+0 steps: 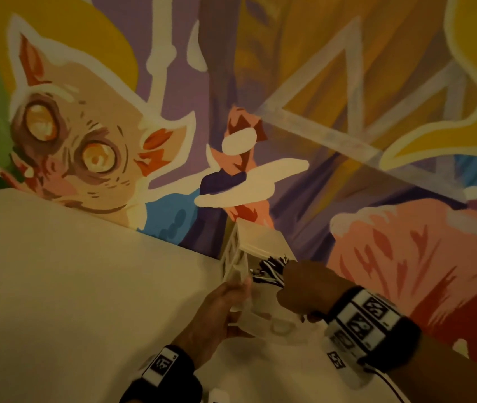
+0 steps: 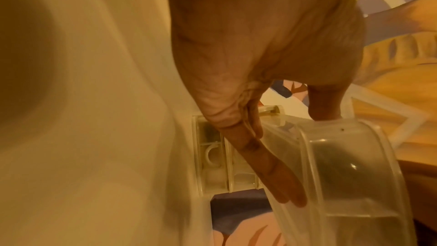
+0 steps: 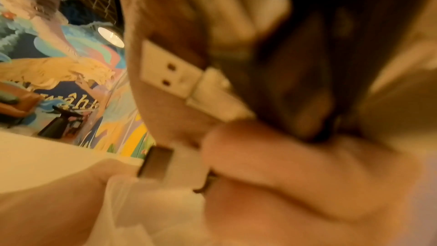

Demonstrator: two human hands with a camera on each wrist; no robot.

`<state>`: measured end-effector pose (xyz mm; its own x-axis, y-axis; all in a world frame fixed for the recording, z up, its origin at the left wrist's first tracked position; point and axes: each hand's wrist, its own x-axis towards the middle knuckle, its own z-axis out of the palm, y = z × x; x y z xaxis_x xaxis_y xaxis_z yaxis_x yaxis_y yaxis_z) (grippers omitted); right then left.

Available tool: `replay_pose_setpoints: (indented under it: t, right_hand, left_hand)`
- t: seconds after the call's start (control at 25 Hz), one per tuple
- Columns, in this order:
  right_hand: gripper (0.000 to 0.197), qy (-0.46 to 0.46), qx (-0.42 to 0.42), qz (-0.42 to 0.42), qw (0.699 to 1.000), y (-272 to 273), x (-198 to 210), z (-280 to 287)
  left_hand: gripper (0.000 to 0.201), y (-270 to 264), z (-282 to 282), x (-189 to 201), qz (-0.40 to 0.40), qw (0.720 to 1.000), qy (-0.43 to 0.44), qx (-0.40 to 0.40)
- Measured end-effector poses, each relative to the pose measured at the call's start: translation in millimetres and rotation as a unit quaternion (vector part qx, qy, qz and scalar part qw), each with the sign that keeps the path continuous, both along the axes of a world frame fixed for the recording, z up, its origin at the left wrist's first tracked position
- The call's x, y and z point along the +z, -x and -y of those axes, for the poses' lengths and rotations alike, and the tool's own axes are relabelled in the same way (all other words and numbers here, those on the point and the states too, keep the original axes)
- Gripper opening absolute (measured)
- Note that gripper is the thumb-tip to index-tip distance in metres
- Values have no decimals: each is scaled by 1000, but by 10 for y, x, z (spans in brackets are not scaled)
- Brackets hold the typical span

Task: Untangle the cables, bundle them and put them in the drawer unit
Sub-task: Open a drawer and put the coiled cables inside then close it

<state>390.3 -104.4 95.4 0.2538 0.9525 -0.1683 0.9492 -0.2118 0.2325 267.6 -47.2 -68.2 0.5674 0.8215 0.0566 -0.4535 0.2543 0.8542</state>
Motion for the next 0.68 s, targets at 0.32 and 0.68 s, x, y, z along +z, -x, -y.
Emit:
replay_pose_setpoints:
  t: [0.32,0.68]
  right_hand:
    - [16,162,-27,82,983,235,-91,-394]
    - [34,183,-17,87,979,274,-176,-675]
  left_hand:
    - [52,-9,53,12,2,1000,6,24]
    - [38,-58,33,2,2,998,43,39]
